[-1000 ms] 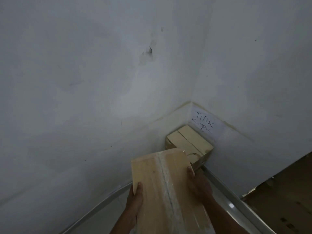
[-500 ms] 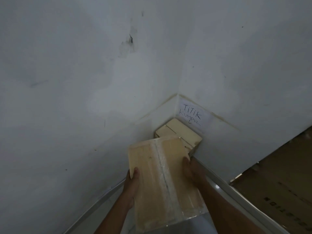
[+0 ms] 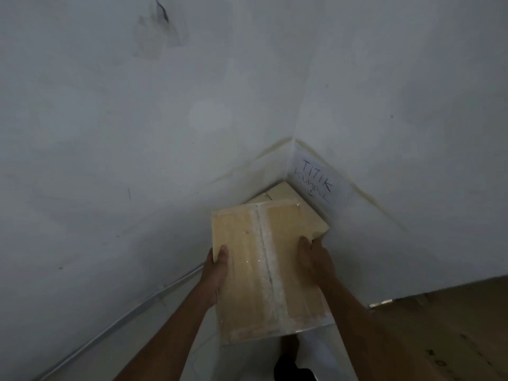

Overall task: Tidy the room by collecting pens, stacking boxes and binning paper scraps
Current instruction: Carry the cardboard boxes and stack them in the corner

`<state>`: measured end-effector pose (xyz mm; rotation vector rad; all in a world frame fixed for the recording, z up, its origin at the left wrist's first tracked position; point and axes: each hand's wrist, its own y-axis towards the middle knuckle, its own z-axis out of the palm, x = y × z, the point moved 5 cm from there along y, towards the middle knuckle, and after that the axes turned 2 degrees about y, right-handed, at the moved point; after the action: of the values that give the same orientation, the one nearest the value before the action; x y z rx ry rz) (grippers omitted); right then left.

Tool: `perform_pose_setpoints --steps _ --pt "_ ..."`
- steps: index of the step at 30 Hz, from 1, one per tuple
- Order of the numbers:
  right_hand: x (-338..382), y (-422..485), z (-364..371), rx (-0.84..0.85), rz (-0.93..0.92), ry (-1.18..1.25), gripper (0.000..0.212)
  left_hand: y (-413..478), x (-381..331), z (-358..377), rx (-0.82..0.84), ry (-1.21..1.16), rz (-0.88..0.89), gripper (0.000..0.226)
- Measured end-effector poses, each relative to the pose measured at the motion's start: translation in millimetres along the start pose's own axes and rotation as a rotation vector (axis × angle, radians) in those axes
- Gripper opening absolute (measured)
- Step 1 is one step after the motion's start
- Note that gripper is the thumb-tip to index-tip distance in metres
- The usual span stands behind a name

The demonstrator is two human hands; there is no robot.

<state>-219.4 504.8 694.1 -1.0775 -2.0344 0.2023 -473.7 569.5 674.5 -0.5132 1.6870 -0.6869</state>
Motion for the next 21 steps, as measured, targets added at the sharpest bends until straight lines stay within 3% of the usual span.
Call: perform_pose_setpoints --steps 5,13,17,21 --pt "8 75 -18 0.076 -0.106 -0.141 0.042 26 -17 53 -0.069 -0.062 -0.006 0.06" --pt "10 163 -23 0.132 -0.075 -0.055 0.02 79 -28 106 -0.126 -0.104 -0.03 0.058" --pt "8 193 -8 0.158 -0.067 -0.087 0.056 113 -23 116 -0.129 -0.123 -0.037 0.054" --pt "8 217 8 0.163 -0.164 -0.145 0.07 145 -17 125 -0.143 -0.13 -0.045 0.051"
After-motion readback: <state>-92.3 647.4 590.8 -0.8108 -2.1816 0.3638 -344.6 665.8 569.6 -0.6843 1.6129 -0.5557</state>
